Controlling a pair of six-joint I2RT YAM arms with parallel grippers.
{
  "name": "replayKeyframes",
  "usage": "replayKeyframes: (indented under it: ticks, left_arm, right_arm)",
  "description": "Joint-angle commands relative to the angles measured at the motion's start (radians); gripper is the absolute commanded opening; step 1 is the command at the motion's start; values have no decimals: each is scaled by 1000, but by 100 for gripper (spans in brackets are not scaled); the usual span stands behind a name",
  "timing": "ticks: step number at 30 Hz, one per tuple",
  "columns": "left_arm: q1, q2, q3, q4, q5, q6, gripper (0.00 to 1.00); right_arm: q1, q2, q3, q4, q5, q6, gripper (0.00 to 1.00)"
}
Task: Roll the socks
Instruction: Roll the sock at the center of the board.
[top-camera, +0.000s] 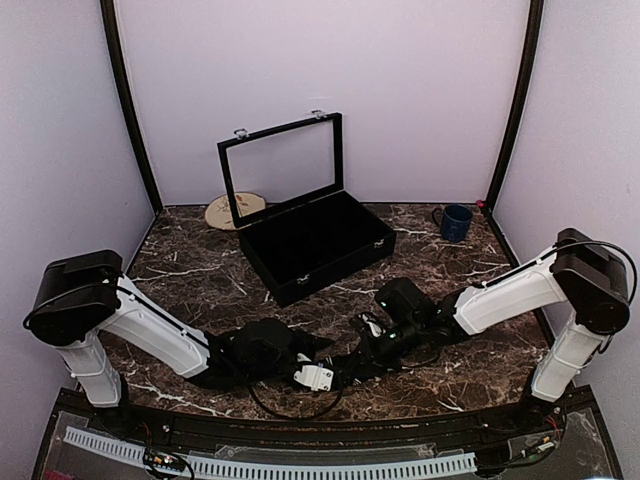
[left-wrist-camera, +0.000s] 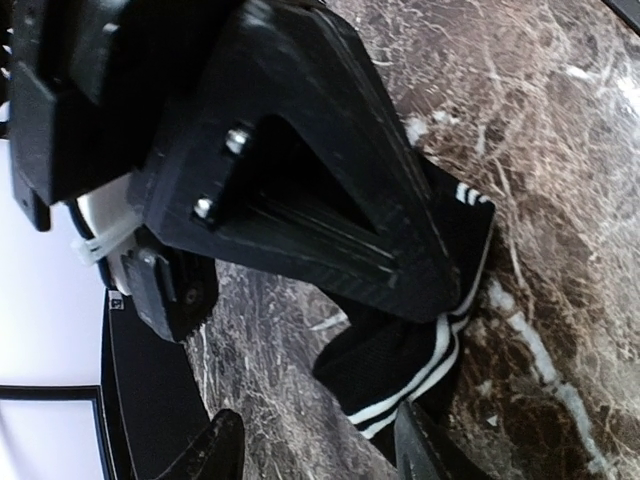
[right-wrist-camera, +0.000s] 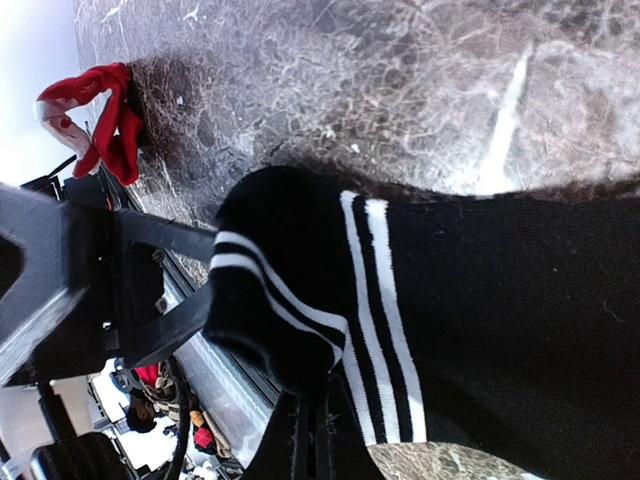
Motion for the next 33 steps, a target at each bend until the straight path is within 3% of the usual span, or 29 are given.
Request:
replayKeyframes:
  ticks: [1, 5, 14, 28, 33]
  left_arm:
    - [-6, -10, 13, -78, 23, -20, 54]
    - [-6, -45, 1, -156, 82, -45, 58]
    - [-8, -10, 24, -127, 44, -5, 62]
    - [-7, 42, 73, -114, 65, 16, 61]
    - [-7, 60, 97, -137, 73, 15, 57]
  right_arm:
    - [-13, -7, -9, -1, -18, 0, 0]
    - [-21, -8, -9, -3, -24, -5, 0]
    - [-23, 6, 8, -16, -43, -19, 0]
    - [-23, 14, 17, -26, -75, -26, 0]
    - [-22, 14, 16, -24, -81, -27, 0]
